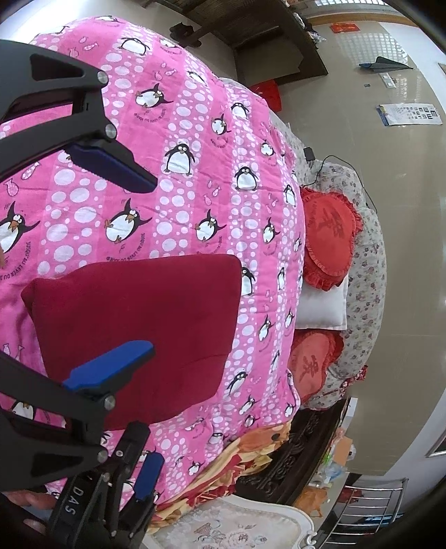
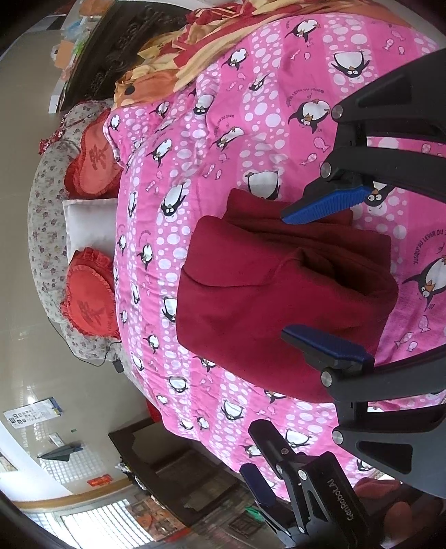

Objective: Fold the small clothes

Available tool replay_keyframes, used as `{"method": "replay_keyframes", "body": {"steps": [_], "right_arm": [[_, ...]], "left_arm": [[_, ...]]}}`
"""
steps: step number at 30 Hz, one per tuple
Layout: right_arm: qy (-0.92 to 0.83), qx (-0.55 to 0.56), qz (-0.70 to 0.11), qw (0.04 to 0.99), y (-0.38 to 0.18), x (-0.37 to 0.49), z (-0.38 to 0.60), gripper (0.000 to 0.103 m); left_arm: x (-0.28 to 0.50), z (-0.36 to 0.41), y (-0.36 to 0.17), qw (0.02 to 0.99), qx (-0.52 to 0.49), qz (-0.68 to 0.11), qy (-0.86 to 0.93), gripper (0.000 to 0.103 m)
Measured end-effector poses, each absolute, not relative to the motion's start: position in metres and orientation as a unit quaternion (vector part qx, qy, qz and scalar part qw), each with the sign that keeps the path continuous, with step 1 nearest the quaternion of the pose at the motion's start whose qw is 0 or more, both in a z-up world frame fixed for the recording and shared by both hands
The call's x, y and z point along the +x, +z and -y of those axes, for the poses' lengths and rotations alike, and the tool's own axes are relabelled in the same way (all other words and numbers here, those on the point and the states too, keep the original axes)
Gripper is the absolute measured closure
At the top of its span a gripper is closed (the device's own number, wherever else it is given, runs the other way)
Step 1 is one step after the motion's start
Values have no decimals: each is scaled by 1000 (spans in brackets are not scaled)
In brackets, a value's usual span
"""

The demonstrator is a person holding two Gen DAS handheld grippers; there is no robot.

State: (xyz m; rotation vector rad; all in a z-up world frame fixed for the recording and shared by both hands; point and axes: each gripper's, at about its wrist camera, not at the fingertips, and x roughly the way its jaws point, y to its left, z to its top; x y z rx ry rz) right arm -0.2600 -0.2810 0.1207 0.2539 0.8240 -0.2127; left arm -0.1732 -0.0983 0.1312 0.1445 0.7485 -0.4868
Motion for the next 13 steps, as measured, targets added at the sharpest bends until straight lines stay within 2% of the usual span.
{"method": "replay_keyframes", "body": {"steps": [13], "right_arm": [[-105, 132, -412, 895, 107, -255, 289, 67]], "left_arm": [[-157, 91, 116, 895, 55, -379, -228, 12]]}}
